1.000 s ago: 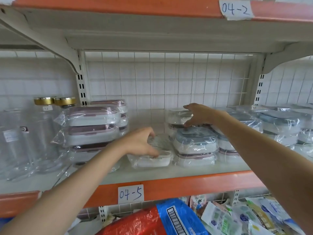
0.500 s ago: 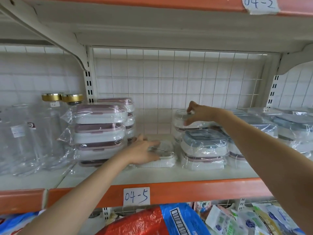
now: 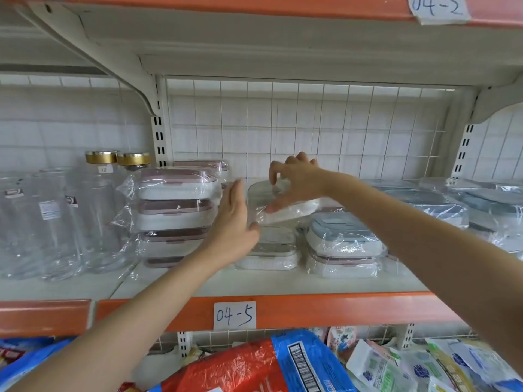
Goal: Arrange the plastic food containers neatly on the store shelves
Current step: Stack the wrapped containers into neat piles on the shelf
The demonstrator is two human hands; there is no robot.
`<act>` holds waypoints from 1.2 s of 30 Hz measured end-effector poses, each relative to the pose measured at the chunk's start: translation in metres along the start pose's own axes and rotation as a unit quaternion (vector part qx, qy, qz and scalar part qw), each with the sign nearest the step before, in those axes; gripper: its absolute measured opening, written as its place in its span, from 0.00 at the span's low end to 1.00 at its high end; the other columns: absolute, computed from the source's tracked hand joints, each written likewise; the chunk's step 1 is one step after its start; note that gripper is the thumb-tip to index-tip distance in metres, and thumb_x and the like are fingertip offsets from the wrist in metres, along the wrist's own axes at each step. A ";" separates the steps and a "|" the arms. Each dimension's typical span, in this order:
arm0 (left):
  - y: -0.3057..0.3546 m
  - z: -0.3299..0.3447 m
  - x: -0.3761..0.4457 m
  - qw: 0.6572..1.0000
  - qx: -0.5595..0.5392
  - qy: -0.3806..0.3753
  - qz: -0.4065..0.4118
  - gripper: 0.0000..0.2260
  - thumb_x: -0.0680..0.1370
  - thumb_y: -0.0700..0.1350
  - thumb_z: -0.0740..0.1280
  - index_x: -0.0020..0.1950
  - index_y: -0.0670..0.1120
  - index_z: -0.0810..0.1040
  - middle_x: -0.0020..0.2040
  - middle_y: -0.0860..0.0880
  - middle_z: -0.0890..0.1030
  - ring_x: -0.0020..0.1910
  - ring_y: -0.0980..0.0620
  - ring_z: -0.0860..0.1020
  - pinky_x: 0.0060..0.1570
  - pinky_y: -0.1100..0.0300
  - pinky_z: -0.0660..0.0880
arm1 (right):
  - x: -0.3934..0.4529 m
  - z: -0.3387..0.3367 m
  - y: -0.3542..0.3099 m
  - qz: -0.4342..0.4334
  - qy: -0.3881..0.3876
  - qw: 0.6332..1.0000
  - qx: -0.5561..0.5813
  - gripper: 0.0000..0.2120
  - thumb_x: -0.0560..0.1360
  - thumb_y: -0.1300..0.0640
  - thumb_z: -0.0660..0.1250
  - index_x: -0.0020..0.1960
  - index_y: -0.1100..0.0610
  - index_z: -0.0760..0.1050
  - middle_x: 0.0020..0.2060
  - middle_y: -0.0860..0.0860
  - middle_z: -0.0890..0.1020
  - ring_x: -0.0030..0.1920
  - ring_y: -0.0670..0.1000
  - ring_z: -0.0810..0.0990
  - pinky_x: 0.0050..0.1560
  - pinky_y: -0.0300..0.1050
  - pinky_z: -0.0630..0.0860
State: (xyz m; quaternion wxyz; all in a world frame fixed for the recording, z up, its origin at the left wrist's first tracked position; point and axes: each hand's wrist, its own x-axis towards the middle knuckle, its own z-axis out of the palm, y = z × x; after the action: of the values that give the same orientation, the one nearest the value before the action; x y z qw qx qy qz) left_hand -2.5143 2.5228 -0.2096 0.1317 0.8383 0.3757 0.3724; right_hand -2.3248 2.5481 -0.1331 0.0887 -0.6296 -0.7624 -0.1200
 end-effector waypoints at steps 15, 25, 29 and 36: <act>0.000 0.005 0.016 0.980 0.147 -0.131 0.018 0.41 0.73 0.60 0.68 0.77 0.45 0.53 0.75 0.47 0.58 0.73 0.48 0.59 0.71 0.50 0.60 | -0.045 -0.025 0.029 0.058 -0.188 0.975 0.098 0.28 0.68 0.41 0.71 0.65 0.47 0.68 0.67 0.45 0.69 0.66 0.49 0.67 0.67 0.49 0.61; -0.005 0.028 0.041 0.933 0.299 -0.192 0.057 0.47 0.63 0.64 0.75 0.76 0.56 0.55 0.75 0.52 0.60 0.73 0.47 0.61 0.71 0.47 0.58 | -0.086 0.005 0.061 0.087 -0.254 0.961 0.069 0.40 0.64 0.46 0.77 0.67 0.48 0.56 0.55 0.46 0.69 0.54 0.50 0.71 0.59 0.49 0.70; -0.005 0.026 0.037 0.932 0.306 -0.178 0.076 0.46 0.64 0.60 0.76 0.75 0.55 0.57 0.74 0.53 0.63 0.71 0.48 0.64 0.69 0.49 0.62 | -0.085 0.007 0.058 0.084 -0.231 0.967 0.063 0.43 0.63 0.44 0.78 0.68 0.49 0.56 0.61 0.48 0.70 0.59 0.53 0.71 0.65 0.54 0.69; -0.006 0.027 0.036 0.929 0.318 -0.164 0.089 0.44 0.65 0.59 0.76 0.75 0.54 0.56 0.73 0.52 0.64 0.70 0.49 0.65 0.68 0.49 0.64 | -0.087 0.006 0.060 0.088 -0.221 0.970 0.055 0.44 0.64 0.43 0.77 0.70 0.50 0.55 0.68 0.49 0.66 0.61 0.50 0.67 0.66 0.53 0.67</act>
State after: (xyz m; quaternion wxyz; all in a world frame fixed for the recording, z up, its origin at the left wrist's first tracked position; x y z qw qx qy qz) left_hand -2.4820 2.5546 -0.2123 -0.1157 0.9156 0.3718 0.1005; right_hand -2.2491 2.4786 -0.1598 -0.0377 -0.6993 -0.7102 0.0724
